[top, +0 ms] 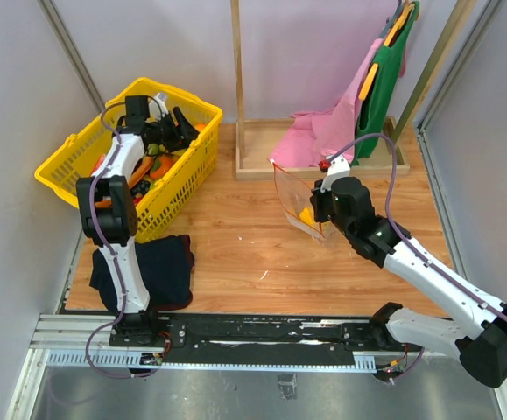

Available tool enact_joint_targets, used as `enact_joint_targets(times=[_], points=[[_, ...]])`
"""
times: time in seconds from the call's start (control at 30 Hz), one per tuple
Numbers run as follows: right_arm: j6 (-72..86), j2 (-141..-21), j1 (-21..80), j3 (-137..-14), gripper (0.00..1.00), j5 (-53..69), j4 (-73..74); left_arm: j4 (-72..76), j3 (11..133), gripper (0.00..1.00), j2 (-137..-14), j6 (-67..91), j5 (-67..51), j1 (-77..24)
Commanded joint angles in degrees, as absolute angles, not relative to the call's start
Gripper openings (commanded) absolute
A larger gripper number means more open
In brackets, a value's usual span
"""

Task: Place the food in the zip-top bag and seal the zipper
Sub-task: Pick up the fake fruit from the bin.

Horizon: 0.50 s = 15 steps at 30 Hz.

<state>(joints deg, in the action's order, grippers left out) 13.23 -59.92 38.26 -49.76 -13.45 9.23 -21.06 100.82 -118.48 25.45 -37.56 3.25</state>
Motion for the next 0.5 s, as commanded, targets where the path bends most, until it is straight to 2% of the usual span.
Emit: enact_joint_targets(times=[0.0, 0.13, 0.47], points=[[12.48, -59.93, 37.44, -50.87, 0.01, -13.24, 8.87, -20.04, 100.78, 0.57, -117.52, 24.01, -39.35, 3.33], [12.56, -59.89, 37.40, -51.02, 0.01, -13.19, 9.01, -21.03, 100.58, 0.35, -114.13, 22.75, -36.35, 3.34], [13.18, -59.81, 37.41, -51.42, 0.01, -12.22, 9.18, -23.61, 97.57, 0.28, -104.03, 22.67, -25.36, 3.34]])
